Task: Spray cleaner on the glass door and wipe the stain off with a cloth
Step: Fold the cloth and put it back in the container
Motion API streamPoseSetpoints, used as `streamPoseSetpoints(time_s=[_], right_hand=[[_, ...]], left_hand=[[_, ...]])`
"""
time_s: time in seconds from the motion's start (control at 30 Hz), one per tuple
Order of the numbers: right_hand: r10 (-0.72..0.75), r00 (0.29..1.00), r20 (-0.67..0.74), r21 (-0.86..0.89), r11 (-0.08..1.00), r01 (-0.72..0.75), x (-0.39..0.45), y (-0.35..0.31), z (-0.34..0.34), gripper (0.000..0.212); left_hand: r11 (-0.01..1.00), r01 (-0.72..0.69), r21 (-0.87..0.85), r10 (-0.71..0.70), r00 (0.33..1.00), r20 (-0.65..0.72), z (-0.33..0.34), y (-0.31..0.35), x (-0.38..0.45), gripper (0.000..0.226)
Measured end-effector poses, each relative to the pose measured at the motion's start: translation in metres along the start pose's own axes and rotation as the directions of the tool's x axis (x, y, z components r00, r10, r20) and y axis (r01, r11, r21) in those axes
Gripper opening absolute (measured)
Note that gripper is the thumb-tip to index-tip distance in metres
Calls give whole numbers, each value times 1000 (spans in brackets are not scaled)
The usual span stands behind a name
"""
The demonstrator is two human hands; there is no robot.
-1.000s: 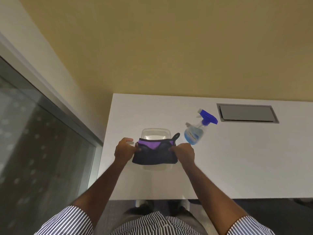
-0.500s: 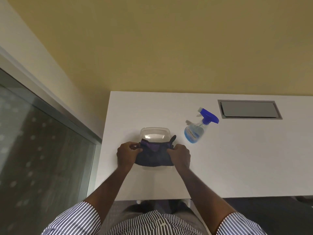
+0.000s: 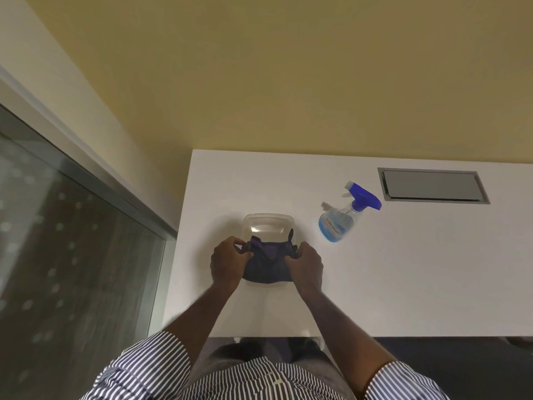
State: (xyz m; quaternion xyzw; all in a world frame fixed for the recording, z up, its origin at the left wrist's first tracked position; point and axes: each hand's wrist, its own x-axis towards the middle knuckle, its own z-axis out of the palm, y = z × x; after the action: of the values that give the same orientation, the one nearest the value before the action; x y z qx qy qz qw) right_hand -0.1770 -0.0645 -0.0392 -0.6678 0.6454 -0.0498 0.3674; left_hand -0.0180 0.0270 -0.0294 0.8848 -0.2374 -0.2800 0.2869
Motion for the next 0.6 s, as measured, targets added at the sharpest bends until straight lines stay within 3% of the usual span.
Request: streamPoseSetpoints(time_s=[0.27, 0.6], right_hand=[[-32, 995, -99, 15, 999, 34, -10, 3, 7, 37], [-163, 984, -75, -98, 983, 155, -10, 4, 17, 45]], left_hand=[[965, -184, 186, 197, 979, -54, 5, -5, -2, 33], [754, -476, 454, 521, 853, 30, 26, -29, -4, 45]])
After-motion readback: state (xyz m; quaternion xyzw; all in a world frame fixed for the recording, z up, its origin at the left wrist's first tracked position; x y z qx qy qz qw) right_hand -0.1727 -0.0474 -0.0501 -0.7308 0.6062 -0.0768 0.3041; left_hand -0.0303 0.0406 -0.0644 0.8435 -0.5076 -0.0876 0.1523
